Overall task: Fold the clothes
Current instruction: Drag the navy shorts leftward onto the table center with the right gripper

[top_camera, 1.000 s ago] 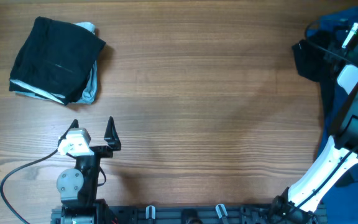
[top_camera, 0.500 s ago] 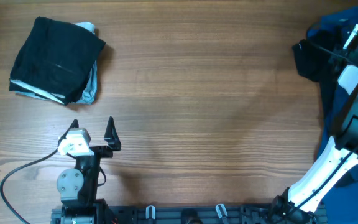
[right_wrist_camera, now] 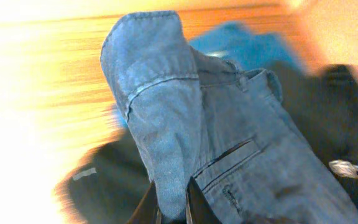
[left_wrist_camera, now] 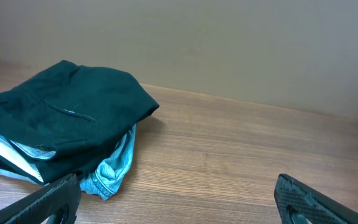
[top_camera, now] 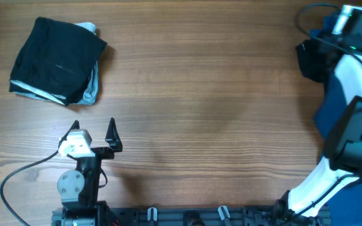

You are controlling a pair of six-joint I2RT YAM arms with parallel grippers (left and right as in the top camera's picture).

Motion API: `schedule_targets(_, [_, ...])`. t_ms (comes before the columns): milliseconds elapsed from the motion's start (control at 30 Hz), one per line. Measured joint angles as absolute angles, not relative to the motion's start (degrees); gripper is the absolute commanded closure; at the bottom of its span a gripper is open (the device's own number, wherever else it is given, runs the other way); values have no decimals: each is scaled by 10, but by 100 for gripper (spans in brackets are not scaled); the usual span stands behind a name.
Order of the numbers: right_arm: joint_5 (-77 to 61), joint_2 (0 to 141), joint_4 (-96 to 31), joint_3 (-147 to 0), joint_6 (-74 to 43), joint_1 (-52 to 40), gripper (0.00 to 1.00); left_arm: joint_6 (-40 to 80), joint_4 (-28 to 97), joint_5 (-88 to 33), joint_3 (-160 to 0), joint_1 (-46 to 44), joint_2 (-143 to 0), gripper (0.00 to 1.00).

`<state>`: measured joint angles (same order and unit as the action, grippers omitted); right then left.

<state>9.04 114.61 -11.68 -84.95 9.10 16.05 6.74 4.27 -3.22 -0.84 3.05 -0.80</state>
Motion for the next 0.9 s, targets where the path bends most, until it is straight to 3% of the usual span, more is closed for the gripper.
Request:
schedule_targets(200, [-56, 1141, -222, -850, 12, -34, 84, 67, 43, -32, -8, 30, -8, 0])
schedule_targets(500, [-102, 1144, -131, -840, -107, -383, 78, 67, 43, -32, -8, 30, -8, 0])
schedule_targets(633, [-90, 1144, -131, -840, -112, -401, 35, 67, 43, -32, -8, 30, -8, 0])
schedule_targets(800, [-140, 1137, -185, -840, -78, -365, 29, 67, 43, -32, -8, 30, -8, 0])
schedule_targets(900, [-152, 1051, -305, -840, -71, -253, 25, 67, 43, -32, -8, 30, -8, 0])
